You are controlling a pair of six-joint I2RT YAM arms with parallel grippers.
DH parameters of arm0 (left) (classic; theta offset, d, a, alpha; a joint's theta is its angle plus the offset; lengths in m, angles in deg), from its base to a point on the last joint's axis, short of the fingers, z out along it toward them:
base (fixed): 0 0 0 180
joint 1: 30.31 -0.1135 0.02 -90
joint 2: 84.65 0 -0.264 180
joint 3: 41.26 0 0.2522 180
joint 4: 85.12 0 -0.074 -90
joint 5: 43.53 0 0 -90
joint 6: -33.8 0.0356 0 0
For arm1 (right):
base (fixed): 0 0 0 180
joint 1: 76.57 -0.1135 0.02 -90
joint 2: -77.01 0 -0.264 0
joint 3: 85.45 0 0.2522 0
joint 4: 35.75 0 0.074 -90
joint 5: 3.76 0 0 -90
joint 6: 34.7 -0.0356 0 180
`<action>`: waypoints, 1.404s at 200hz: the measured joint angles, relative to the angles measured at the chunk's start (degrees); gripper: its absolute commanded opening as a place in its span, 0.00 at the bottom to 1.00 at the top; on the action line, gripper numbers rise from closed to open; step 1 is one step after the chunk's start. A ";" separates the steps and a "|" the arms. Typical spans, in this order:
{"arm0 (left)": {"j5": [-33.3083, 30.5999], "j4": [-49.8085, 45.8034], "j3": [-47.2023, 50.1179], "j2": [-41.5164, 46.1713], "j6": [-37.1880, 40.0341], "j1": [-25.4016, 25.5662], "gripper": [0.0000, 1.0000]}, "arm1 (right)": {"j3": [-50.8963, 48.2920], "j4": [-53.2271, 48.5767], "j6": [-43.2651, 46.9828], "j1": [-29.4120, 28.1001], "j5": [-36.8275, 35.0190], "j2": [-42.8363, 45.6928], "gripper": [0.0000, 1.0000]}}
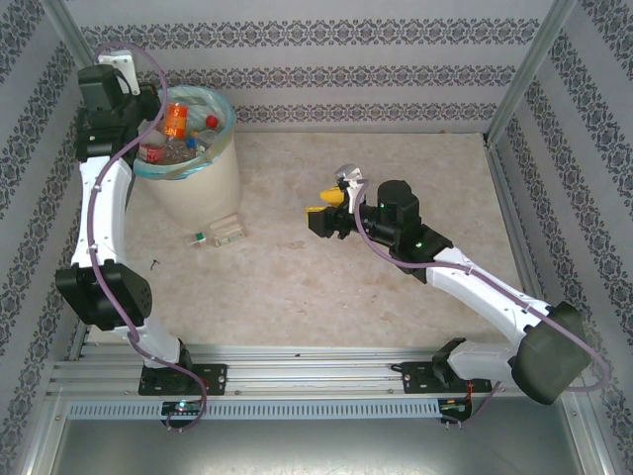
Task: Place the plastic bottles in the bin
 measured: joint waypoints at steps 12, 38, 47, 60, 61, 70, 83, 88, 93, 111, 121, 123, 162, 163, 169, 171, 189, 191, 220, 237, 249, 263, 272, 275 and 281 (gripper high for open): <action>0.44 0.68 0.42 0.00 -0.17 0.04 0.00 | 0.00 0.02 0.00 0.02 0.00 0.02 0.69; 0.44 0.94 0.48 0.09 -0.17 0.04 0.00 | 0.00 0.00 0.00 0.00 0.00 0.02 0.69; 0.07 0.90 0.48 0.22 -0.17 0.04 0.00 | 0.00 0.00 0.00 -0.09 0.00 0.02 0.69; -0.94 0.68 0.44 0.35 -0.13 0.04 0.00 | 0.00 0.00 0.00 -0.09 0.00 0.02 0.69; -0.98 0.68 0.44 0.35 -0.13 0.04 0.00 | 0.00 0.00 0.00 -0.09 0.00 0.02 0.69; -1.51 0.44 0.35 0.37 -0.11 0.04 0.00 | 0.00 0.00 0.00 -0.09 0.00 0.02 0.69; -2.03 0.28 0.42 0.37 -0.04 0.04 0.00 | 0.00 0.02 0.00 -0.09 -0.02 0.02 0.69; -2.19 0.50 0.74 0.46 0.02 0.04 0.00 | 0.00 0.04 -0.02 -0.09 0.00 0.02 0.69; -2.21 0.85 1.33 0.61 0.04 0.04 0.00 | 0.00 0.07 -0.02 -0.11 -0.02 0.02 0.69; -1.95 3.37 4.31 1.73 0.00 0.04 0.00 | 0.00 0.07 -0.17 -0.50 0.00 0.00 0.69; -1.62 4.76 5.79 2.10 -0.11 0.04 0.00 | 0.00 0.07 -0.17 -0.74 0.02 -0.02 0.68; -1.55 5.07 6.05 2.10 -0.13 0.04 0.00 | 0.00 0.07 -0.17 -0.74 0.02 -0.04 0.68; -1.36 8.39 8.09 2.16 -0.13 0.04 0.00 | 0.00 -0.17 -0.17 -1.03 0.02 -0.37 0.69; -1.36 8.48 8.15 2.16 -0.13 0.04 0.00 | 0.00 -0.17 -0.17 -1.09 0.00 -0.37 0.69; -1.36 8.70 8.28 2.19 -0.13 0.04 0.00 | 0.00 -0.17 -0.17 -1.09 0.02 -0.37 0.68; -1.36 8.74 8.31 2.19 -0.13 0.04 0.00 | 0.00 -0.17 -0.17 -1.09 0.02 -0.37 0.68; -1.31 8.98 8.39 2.29 -0.13 0.00 0.00 | 0.00 -0.20 -0.17 -1.11 0.02 -0.42 0.68; -1.27 8.98 8.39 2.36 -0.13 0.00 0.00 | 0.00 -0.20 -0.17 -1.11 0.00 -0.44 0.68; -0.15 7.80 7.04 2.71 -0.48 -0.09 0.12 | 0.66 -0.28 -0.17 -1.49 0.02 -1.33 0.68; 1.14 5.25 4.61 1.88 -1.14 -0.39 0.22 | 1.84 -0.52 -0.17 -1.90 0.04 -2.16 0.68; 2.21 3.32 3.15 1.66 -1.77 -0.39 0.29 | 2.67 -0.61 -0.17 -2.23 0.04 -2.56 0.68; 3.50 0.90 1.64 1.60 -2.47 -0.39 0.43 | 3.45 -0.63 -0.15 -2.34 0.04 -2.80 0.68; 4.48 -0.61 0.70 1.60 -2.73 -0.39 0.54 | 3.87 -0.61 -0.15 -2.34 0.04 -2.89 0.68; 4.70 -1.16 0.44 1.60 -3.06 -0.39 0.57 | 3.96 -0.61 -0.15 -2.34 0.04 -2.93 0.68; 5.42 -1.97 -0.02 1.62 -3.19 -0.39 0.62 | 4.11 -0.61 -0.15 -2.34 0.04 -2.93 0.68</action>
